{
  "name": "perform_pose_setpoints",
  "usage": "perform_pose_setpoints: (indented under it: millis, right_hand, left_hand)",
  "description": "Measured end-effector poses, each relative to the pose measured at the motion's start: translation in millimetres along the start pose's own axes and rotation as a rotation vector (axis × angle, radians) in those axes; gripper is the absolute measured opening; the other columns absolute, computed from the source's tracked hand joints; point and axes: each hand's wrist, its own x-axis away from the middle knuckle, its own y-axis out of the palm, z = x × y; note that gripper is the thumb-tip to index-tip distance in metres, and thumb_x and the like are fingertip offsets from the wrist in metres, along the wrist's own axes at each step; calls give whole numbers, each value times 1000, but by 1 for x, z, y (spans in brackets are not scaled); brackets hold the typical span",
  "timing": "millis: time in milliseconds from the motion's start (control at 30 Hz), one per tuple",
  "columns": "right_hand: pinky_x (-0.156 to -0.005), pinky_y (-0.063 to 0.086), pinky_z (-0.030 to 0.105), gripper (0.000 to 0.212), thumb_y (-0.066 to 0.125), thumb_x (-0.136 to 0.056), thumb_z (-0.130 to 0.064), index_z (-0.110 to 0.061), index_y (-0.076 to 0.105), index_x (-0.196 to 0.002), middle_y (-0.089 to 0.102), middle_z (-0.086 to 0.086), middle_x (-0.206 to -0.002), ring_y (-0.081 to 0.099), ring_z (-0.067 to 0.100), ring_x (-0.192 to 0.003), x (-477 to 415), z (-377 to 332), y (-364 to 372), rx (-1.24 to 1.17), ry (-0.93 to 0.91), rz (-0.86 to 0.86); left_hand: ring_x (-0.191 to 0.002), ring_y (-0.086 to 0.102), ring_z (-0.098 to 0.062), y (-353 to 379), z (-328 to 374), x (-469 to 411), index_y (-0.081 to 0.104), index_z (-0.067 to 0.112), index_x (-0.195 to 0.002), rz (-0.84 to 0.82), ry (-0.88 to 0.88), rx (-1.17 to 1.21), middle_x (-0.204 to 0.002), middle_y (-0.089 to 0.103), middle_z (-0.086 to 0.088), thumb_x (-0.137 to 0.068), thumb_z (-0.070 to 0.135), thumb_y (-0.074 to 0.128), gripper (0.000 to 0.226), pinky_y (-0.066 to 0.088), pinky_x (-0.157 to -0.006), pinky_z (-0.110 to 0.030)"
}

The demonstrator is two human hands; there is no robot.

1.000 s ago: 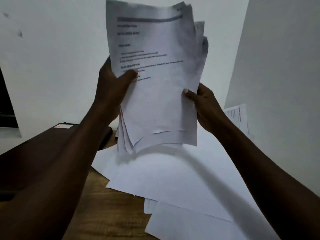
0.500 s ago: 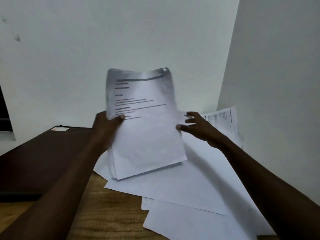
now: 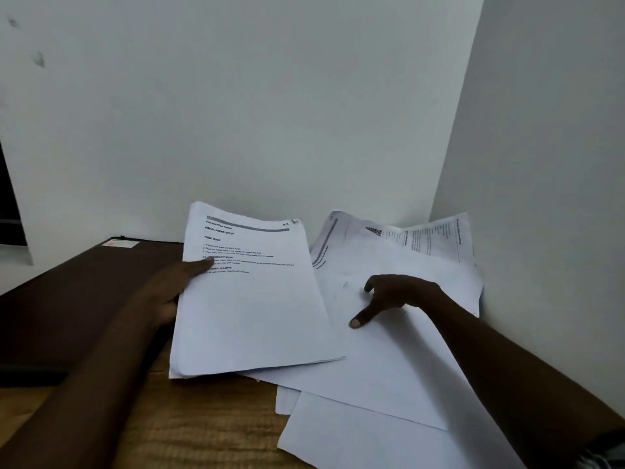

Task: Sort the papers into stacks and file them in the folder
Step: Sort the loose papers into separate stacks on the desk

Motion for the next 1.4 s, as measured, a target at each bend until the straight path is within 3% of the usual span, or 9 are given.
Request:
perform_pose_setpoints:
  millis: [200, 400, 500, 667, 900, 1067, 1233, 1300, 1400]
  right_hand:
    - [-91, 47, 30, 85, 80, -63, -63, -11, 58, -126, 62, 8, -126, 60, 23, -113, 2, -11, -5, 76, 17, -17]
    - [-100, 49, 37, 92, 88, -36, -62, -28, 63, -118, 66, -4, -117, 62, 20, -110, -2, 6, -8, -149, 14, 16]
    - [-94, 53, 35, 74, 91, -47, -50, -24, 67, -112, 68, -2, -106, 64, 19, -104, 6, 12, -18, -222, 0, 57]
    - [-63, 44, 22, 33, 90, -61, -19, -17, 71, -88, 67, 2, -91, 60, 14, -75, 12, 27, -39, -328, -64, 179]
    - [-54, 39, 19, 21, 86, -68, -21, -20, 68, -78, 61, -1, -74, 54, 14, -74, 12, 19, -31, -96, 24, 155]
    - [-79, 48, 33, 15, 61, -77, -11, -16, 69, -89, 64, 16, -103, 62, 38, -97, 14, 18, -47, -241, 143, 849]
    - [-67, 43, 28, 8, 55, -78, -6, -10, 61, -80, 67, 9, -81, 61, 26, -74, 42, -17, -83, -257, -285, 1445]
    - [-64, 42, 28, 7, 60, -79, -7, -14, 62, -78, 66, 3, -77, 59, 21, -70, 50, -50, -68, -141, -537, 1391]
    - [-58, 41, 33, 9, 60, -78, -12, -19, 59, -81, 63, 3, -80, 59, 32, -72, 42, -92, -10, 76, -652, 1063]
  left_hand:
    - [-118, 60, -37, -1, -10, -5, 57, 0, -132, -5, -32, -106, -127, 65, -19, -97, 12, 55, 37, 46, -101, -49]
    - [-119, 61, -37, 4, -9, -3, 58, 2, -132, -60, -19, -110, -126, 66, -18, -97, 14, 55, 36, 43, -106, -52]
    - [-120, 60, -37, 4, -12, -5, 57, 2, -132, -82, -15, -116, -127, 65, -18, -98, 12, 54, 36, 45, -104, -51]
    - [-113, 64, -36, 7, -16, -3, 59, 0, -129, -72, -4, -154, -123, 67, -18, -98, 9, 54, 32, 54, -93, -45]
    - [-98, 68, -30, 17, -20, 2, 58, -1, -127, -75, -7, -162, -124, 66, -20, -100, 7, 50, 30, 59, -81, -42]
    - [-100, 65, -28, 21, -18, 3, 53, 0, -134, -20, 93, 41, -129, 61, -19, -102, 5, 41, 34, 59, -76, -40]
    - [-90, 64, -26, 28, -26, -2, 53, 0, -134, 111, 108, 49, -128, 61, -19, -101, 5, 41, 36, 52, -62, -31]
    - [-98, 64, -29, 30, -29, -5, 53, 0, -134, 131, 74, 46, -128, 62, -19, -101, 7, 43, 35, 51, -68, -34]
    - [-108, 62, -31, 34, -30, -6, 54, 0, -133, 138, 80, 52, -131, 61, -19, -102, 10, 41, 34, 48, -85, -40]
